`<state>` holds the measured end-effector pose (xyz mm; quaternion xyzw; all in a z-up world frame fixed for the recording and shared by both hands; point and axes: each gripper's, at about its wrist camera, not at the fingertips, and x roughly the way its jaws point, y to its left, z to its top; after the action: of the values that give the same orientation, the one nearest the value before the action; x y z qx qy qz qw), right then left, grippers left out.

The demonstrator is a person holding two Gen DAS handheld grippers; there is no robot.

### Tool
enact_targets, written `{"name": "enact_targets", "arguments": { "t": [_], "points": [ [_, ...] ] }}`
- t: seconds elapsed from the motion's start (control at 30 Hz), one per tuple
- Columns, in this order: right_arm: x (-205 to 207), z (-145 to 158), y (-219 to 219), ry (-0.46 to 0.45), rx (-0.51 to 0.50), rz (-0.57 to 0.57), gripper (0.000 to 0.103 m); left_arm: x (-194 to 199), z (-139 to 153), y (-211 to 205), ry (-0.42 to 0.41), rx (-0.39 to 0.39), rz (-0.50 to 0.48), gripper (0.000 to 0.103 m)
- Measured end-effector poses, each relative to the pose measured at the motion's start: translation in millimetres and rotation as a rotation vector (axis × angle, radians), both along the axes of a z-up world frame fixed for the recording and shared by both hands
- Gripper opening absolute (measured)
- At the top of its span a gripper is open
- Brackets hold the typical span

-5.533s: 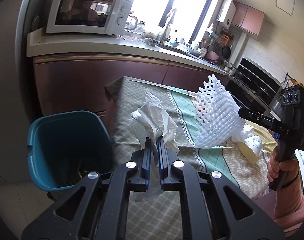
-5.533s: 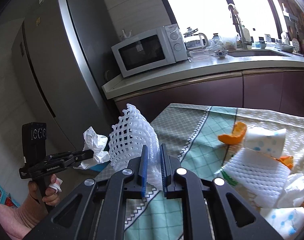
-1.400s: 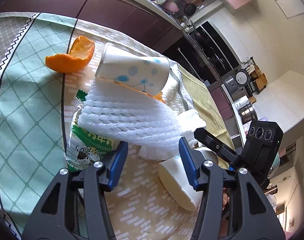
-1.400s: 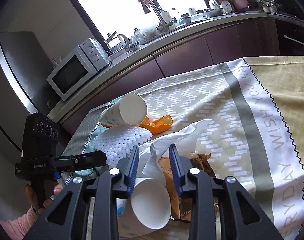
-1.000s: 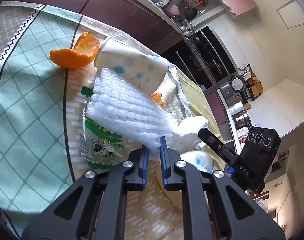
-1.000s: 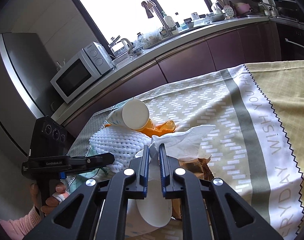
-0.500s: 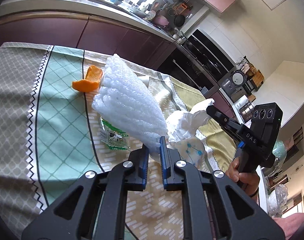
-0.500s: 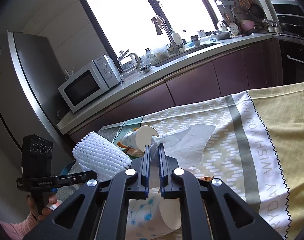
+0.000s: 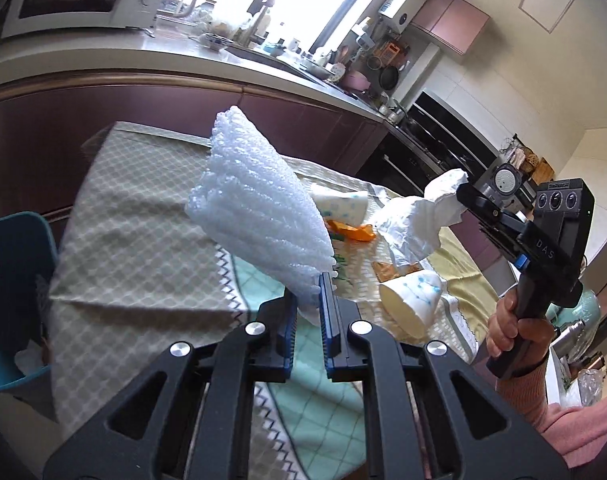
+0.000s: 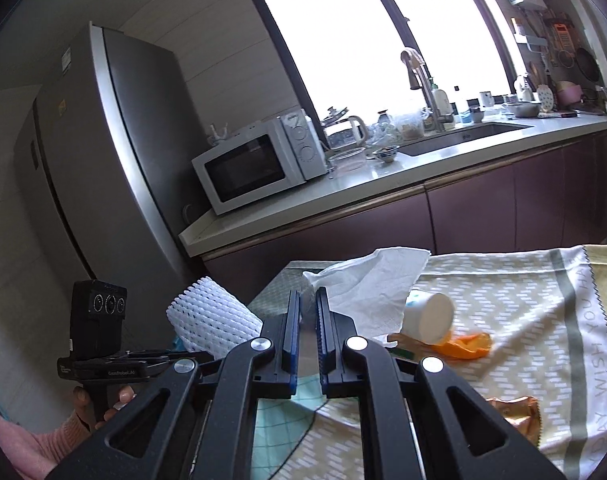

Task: Collect trash
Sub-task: 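Carry the foam net in the left gripper while the right gripper carries the tissue to the teal bin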

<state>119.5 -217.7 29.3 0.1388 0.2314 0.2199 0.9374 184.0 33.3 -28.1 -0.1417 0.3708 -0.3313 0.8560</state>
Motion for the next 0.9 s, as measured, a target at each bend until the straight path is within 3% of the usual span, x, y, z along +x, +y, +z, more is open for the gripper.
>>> {"name": "enact_targets", "arguments": {
  "t": [0.43, 0.7, 0.9],
  "points": [
    [57.6, -4.2, 162.8, 0.032, 0.002, 0.329, 0.007, -13.6, 0.5, 174.1, -0.012, 0.091, 0.309, 0.011],
    [87.2, -21.7, 243.2, 0.078, -0.041, 0.432, 0.007, 2.5, -38.3, 245.3, 0.079, 0.157, 0.413, 0.011],
    [110.8, -44.7, 286.5, 0.149, -0.095, 0.470, 0.007, 19.1, -72.9, 273.1, 0.154, 0.237, 0.449, 0.011]
  ]
}}
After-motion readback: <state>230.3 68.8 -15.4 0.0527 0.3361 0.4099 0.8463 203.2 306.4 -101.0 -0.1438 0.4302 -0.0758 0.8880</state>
